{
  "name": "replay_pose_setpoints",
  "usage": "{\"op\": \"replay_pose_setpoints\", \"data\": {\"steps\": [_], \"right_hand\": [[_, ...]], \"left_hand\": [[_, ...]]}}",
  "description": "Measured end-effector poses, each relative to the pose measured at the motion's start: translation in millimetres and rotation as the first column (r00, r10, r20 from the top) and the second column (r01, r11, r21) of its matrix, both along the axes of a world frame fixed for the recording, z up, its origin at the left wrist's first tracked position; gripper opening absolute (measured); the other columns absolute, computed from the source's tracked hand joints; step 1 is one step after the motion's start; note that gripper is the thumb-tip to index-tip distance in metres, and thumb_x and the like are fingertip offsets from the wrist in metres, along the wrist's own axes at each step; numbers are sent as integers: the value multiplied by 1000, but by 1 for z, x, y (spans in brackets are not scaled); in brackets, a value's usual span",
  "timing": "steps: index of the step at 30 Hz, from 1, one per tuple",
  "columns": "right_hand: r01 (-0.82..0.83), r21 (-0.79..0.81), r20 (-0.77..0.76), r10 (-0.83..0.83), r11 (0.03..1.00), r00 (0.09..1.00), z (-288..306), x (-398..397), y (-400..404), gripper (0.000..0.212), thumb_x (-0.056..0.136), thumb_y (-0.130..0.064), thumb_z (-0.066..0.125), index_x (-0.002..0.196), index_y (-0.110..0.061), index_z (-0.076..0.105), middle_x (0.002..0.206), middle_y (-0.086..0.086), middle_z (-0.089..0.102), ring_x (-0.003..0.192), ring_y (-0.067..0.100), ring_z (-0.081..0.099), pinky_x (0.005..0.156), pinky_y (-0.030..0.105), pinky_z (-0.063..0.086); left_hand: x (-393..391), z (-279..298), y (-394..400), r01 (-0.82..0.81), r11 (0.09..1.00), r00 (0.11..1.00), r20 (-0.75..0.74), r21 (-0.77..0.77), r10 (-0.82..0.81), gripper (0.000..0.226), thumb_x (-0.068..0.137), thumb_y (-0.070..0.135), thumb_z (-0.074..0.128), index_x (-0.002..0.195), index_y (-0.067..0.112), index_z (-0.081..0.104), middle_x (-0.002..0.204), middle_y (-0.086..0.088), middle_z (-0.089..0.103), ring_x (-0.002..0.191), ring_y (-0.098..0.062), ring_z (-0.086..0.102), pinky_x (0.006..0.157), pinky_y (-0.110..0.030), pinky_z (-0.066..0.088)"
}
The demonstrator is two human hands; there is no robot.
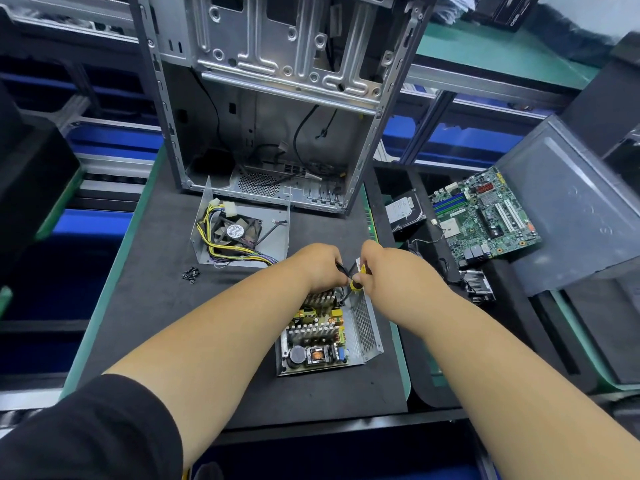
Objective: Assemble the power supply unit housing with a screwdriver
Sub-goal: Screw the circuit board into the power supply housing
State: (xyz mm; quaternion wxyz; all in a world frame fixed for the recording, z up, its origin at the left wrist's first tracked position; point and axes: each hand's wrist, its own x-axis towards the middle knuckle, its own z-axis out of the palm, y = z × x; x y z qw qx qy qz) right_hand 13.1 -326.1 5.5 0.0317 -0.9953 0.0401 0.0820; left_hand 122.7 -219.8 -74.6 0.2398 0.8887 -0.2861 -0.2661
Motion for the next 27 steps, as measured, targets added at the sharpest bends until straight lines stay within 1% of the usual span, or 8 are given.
{"op": "replay_pose_setpoints", "data": {"steps": [3,9,14,20,22,24,26,27], "right_hand": [[33,-25,34,-32,999,999,-4,0,-1,25,100,-39,50,97,-16,38,67,-3,43,66,27,48,55,35,35],[78,-110,62,-72,991,996,-9,2,3,34,100,-44,48,92,-16,32,63,-3,37,64,27,46,47,32,26],[111,-113,78,-102,987,992,-11,5,3,34,99,-46,48,92,-16,33,63,-4,37,65,26,47,50,32,30],[115,-94,94,-106,989,990,-12,5,1,35,99,-45,49,91,-16,32,62,-4,37,63,25,46,48,31,28],[119,-57,104,-113,991,988,-12,4,1,34,100,-44,49,91,-16,31,64,-4,38,60,23,45,49,32,29],[115,0,114,-114,993,987,-10,-1,1,32,100,-43,49,90,-17,31,65,-3,41,56,20,42,47,32,27],[93,27,136,-96,995,986,-8,-7,0,31,99,-43,49,91,-19,32,66,-4,43,58,21,43,45,31,24],[86,43,162,-92,995,983,-7,-10,-1,30,98,-43,51,91,-20,34,66,-4,44,60,23,45,45,31,25]], "left_hand": [[0,0,0,-1,1000,1000,1,0,1,30,83,36,69,102,13,68,101,-9,70,95,-27,63,83,-37,52],[-1,0,0,-1,1000,1000,-2,1,1,28,84,34,66,103,13,67,101,-9,69,95,-27,62,81,-36,50],[-1,2,0,2,1000,1000,-3,-9,-2,26,83,32,66,98,11,69,97,-10,70,92,-28,64,79,-36,51],[0,-1,0,4,1000,1000,7,-14,-4,26,83,34,67,100,15,66,98,-7,69,92,-25,62,81,-36,51],[1,-3,-1,5,1000,1000,4,-27,-5,29,84,35,67,104,15,64,102,-7,68,93,-24,62,82,-36,51],[2,-5,0,-3,999,1000,-6,-35,2,36,84,39,67,111,16,60,105,-4,65,95,-22,59,84,-35,50],[4,-5,-1,-27,997,1000,-14,-77,26,42,85,44,67,116,18,57,106,0,61,96,-19,57,85,-33,48],[4,-4,-1,-54,991,998,-17,-124,52,40,87,43,65,117,18,57,106,2,59,96,-17,56,83,-31,46]]}}
